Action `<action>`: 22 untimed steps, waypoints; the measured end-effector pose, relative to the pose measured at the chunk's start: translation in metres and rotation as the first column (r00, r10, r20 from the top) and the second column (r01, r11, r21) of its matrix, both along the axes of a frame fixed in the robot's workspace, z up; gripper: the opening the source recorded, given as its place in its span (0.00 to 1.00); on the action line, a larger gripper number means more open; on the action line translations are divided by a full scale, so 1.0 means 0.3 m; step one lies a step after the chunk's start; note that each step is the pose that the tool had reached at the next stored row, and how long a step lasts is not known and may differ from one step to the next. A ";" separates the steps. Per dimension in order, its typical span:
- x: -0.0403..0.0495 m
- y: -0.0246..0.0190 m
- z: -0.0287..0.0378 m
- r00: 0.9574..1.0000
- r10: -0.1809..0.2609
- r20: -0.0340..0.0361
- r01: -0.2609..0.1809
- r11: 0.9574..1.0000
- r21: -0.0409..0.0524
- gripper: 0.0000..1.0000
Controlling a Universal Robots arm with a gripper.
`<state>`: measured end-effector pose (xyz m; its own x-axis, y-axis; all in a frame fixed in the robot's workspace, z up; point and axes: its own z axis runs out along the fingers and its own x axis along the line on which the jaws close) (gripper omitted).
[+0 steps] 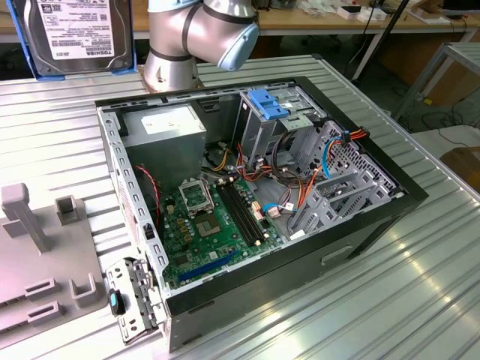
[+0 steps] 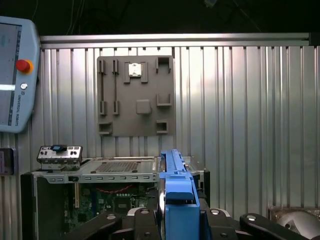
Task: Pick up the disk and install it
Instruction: 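Pick up the disk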
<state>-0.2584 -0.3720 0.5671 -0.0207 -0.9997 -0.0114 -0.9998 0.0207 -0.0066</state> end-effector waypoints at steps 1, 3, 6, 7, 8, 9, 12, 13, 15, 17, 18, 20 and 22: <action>0.013 0.000 0.000 1.000 0.000 0.000 0.000 1.000 0.000 0.37; 0.032 0.000 0.000 1.000 0.000 0.000 0.000 1.000 0.000 0.37; 0.062 0.000 -0.001 1.000 0.000 0.000 0.000 1.000 0.000 0.37; 0.072 0.000 -0.001 1.000 0.000 0.000 0.000 1.000 0.000 0.37; 0.080 0.000 -0.001 1.000 0.000 0.000 0.000 1.000 0.000 0.37; 0.089 0.000 -0.001 1.000 0.000 0.000 0.000 1.000 0.000 0.37; 0.116 0.000 -0.001 1.000 0.000 0.000 0.000 1.000 0.000 0.37; 0.123 0.000 -0.001 1.000 0.000 0.000 0.000 1.000 0.000 0.37; 0.138 0.000 -0.001 1.000 0.000 0.000 0.000 1.000 0.000 0.37; 0.157 0.000 -0.001 1.000 0.000 0.000 0.000 1.000 0.000 0.37; 0.164 0.000 -0.001 1.000 0.000 0.000 0.000 1.000 0.000 0.37; 0.176 0.000 -0.001 1.000 0.000 0.000 0.000 1.000 0.000 0.37; 0.192 0.000 -0.001 1.000 0.000 0.000 0.000 1.000 0.000 0.37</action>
<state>-0.2007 -0.3720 0.5666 -0.0207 -0.9997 -0.0114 -0.9998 0.0208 -0.0066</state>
